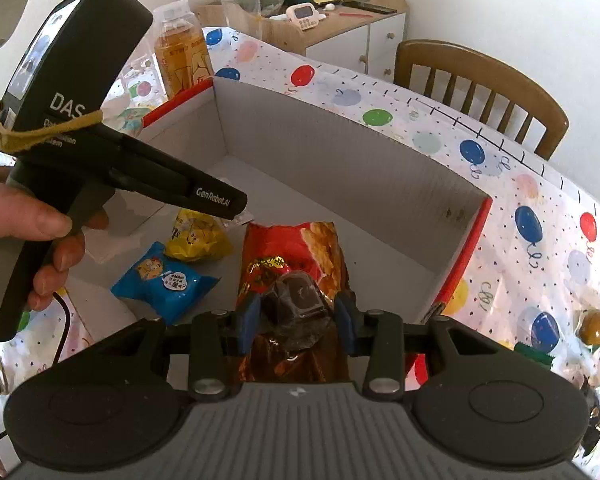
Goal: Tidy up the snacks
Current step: 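Carry both packets over the box and open both tools to drop them, then withdraw both tools from the box toward the remaining snacks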
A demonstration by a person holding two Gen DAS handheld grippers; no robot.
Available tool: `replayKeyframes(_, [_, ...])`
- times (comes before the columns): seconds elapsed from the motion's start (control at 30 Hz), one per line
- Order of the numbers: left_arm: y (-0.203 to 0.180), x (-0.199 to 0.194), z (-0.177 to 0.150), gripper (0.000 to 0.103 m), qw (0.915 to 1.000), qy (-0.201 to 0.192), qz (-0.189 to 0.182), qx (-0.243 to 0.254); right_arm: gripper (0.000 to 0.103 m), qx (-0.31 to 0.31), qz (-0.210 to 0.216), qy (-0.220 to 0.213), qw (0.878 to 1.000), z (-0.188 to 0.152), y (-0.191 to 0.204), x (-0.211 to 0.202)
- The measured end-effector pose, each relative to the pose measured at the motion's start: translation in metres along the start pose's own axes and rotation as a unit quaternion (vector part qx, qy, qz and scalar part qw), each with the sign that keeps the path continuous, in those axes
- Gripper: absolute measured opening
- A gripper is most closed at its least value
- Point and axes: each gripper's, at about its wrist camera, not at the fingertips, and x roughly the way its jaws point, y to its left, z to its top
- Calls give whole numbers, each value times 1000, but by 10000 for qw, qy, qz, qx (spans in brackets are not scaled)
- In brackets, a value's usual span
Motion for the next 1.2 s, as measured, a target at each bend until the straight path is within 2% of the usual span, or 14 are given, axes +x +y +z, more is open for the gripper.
replayKeyframes(0.13, [-1, -3, -2, 35, 10000, -9, 7, -35, 43, 129, 45, -43, 9999, -2, -3, -4])
replayKeyframes(0.2, [-1, -5, -3, 39, 10000, -30, -23, -71, 54, 166, 78, -95, 9998, -3, -4, -7])
replayKeyframes(0.27, [-2, -9, -4, 43, 9999, -68, -55, -101, 57, 187, 86, -157, 9997, -4, -3, -11])
replayKeyframes(0.4, [-4, -20, -7, 55, 9998, -190, -81, -86, 58, 213, 105, -219, 9995, -5, -2, -20])
replayKeyframes(0.53, [-6, -33, -10, 62, 9994, -321, -121, -59, 58, 280, 152, -337, 9989, -7, -3, -33])
replayKeyframes(0.6, [-7, -41, -11, 65, 9991, -398, -155, -63, 64, 317, 170, -408, 9985, -9, -4, -40])
replayKeyframes(0.73, [-13, -58, -14, 70, 9981, -580, -207, 20, 66, 394, 219, -544, 9975, -13, -7, -56])
replayKeyframes(0.9, [-28, -85, -19, 82, 9954, -894, -273, 232, 74, 543, 275, -774, 9951, -22, -14, -81])
replayKeyframes(1.03, [-42, -104, -21, 85, 9925, -1106, -448, 260, 75, 680, 298, -958, 9926, -31, -22, -102])
replayKeyframes(1.1, [-51, -111, -21, 87, 9911, -1195, -511, 302, 81, 739, 271, -1036, 9915, -37, -28, -113])
replayKeyframes(1.2, [-66, -123, -23, 89, 9880, -1338, -644, 436, 83, 833, 195, -1158, 9896, -48, -38, -128])
